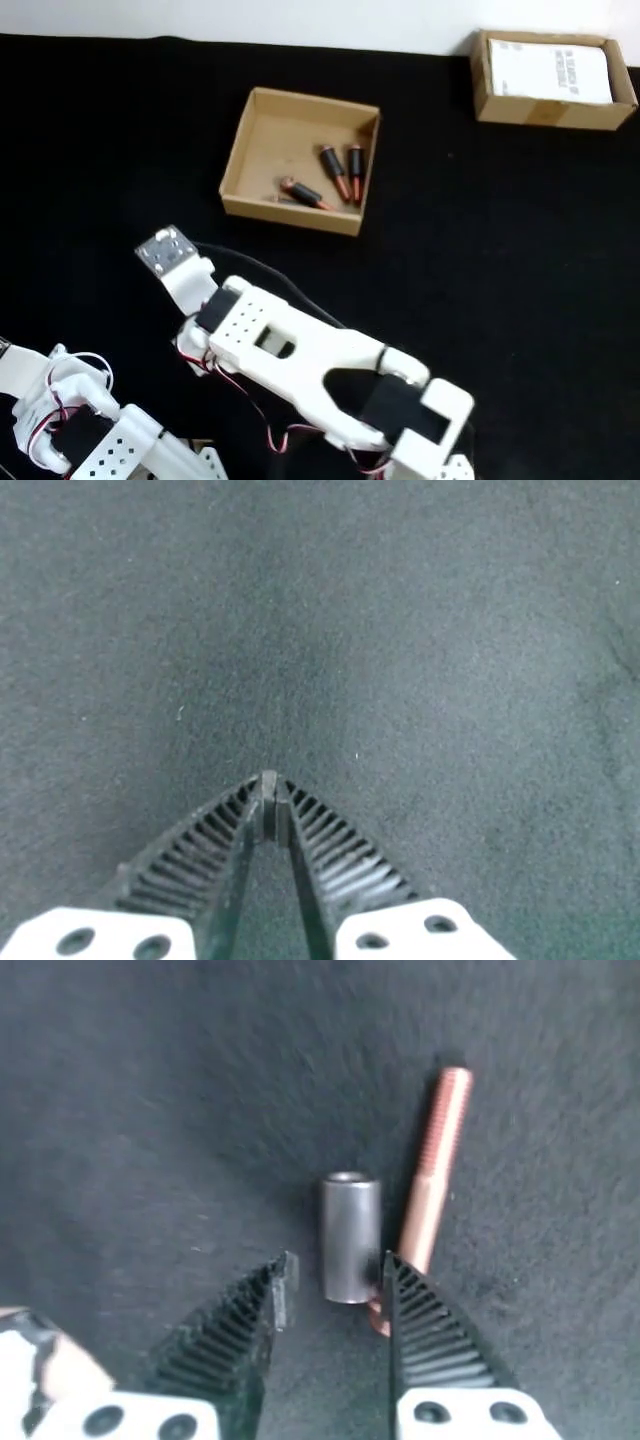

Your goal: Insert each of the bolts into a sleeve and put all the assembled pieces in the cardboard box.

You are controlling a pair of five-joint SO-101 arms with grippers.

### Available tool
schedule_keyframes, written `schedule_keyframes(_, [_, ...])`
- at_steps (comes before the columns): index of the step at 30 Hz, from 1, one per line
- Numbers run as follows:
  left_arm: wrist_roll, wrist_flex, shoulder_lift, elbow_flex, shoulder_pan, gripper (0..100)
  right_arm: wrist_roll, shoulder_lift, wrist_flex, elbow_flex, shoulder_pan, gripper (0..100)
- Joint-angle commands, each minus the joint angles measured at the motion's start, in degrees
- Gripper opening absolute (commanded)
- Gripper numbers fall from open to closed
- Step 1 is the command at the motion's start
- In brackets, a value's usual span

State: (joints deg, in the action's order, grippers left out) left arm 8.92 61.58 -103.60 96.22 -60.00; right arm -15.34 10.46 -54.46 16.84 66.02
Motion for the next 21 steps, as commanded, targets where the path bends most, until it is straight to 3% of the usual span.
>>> schedule_keyframes(1, [-0.4,0.1,-0.2,0.9,-0.6,3,-0.4,2.2,0.7,-2.4,0.2,12.3])
schedule_keyframes(5, [-0.4,0.1,-0.2,0.9,-0.6,3,-0.3,5.7,0.4,-4.9,-0.7,12.1])
schedule_keyframes(9, [-0.4,0.1,-0.2,0.9,-0.5,3,-0.4,8.0,0.3,-6.5,-1.4,0.2])
schedule_keyframes(13, [-0.4,0.1,-0.2,0.9,-0.2,3,-0.4,8.2,-2.0,-7.5,-2.9,0.8])
schedule_keyframes(21, [-0.4,0.1,-0.1,0.9,0.1,3,-0.4,8.1,-25.8,-31.7,-9.8,0.8])
